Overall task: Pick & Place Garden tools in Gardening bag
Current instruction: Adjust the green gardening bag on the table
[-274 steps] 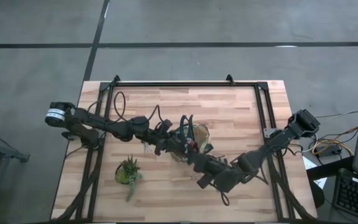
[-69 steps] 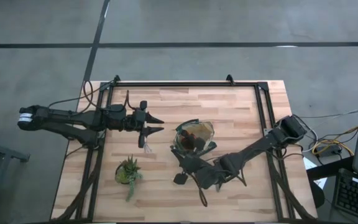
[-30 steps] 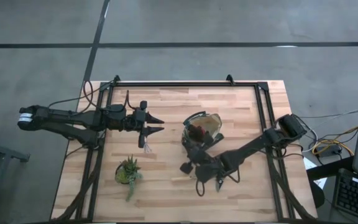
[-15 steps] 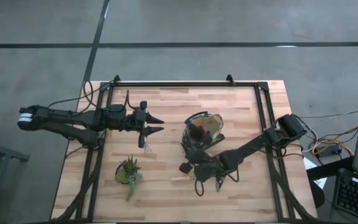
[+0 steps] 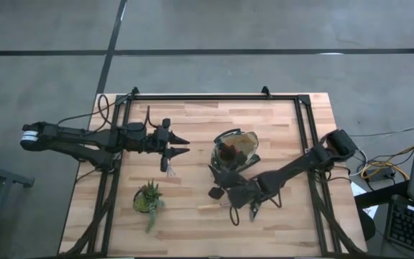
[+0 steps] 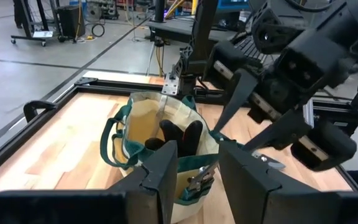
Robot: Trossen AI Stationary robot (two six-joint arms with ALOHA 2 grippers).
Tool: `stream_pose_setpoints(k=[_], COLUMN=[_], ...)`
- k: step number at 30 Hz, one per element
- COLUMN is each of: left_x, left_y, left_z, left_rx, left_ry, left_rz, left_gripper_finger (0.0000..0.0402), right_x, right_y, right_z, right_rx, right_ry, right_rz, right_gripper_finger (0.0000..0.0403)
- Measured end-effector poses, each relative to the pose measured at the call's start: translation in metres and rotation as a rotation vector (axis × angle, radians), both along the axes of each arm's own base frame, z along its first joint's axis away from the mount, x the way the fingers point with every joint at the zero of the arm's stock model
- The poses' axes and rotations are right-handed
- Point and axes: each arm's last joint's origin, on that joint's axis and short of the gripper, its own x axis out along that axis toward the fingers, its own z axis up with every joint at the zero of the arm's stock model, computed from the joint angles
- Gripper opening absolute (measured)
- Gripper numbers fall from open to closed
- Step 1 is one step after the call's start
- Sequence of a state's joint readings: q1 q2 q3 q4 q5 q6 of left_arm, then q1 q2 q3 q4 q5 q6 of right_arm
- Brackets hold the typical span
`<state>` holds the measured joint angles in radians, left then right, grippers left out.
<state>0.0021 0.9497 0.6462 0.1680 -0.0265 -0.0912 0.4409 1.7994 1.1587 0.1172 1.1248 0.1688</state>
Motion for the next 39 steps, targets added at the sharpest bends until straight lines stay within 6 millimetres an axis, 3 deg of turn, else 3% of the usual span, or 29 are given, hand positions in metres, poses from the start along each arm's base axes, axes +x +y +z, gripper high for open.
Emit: stream_pose_setpoints(k=[9,13,18,25,32,39], left_x=[0.000,0.000,0.000,0.001,0.004,0.007], left_y=[0.000,0.000,0.000,0.000,-0.001,-0.001], left_z=[-0.002,-0.005,-0.003,-0.005,-0.008,-0.011], left_rx=[-0.066,-0.067,-0.060,-0.065,-0.064,-0.058], left_ry=[0.000,0.011,-0.006,0.005,0.023,0.034], left_rz=[0.003,0.002,0.000,0.000,-0.001,-0.001], left_gripper_finger=[0.0122,0.0122,0.0122,0.0122,0.0122,0.0122], right_x=[-0.026,-0.043,-0.054,-0.068,-0.086,-0.101], right_y=[0.019,0.020,0.013,0.002,-0.007,-0.029], right_z=[0.026,0.025,0.014,0.007,0.028,0.046], right_rx=[-0.113,-0.050,0.030,-0.100,-0.116,0.016], right_ry=[0.106,0.229,0.417,0.656,0.684,0.686], right_rz=[0.118,0.224,0.306,0.316,0.326,0.360], right_gripper_finger=[0.0154,0.0147,0.0141,0.0144,0.0141,0.0132])
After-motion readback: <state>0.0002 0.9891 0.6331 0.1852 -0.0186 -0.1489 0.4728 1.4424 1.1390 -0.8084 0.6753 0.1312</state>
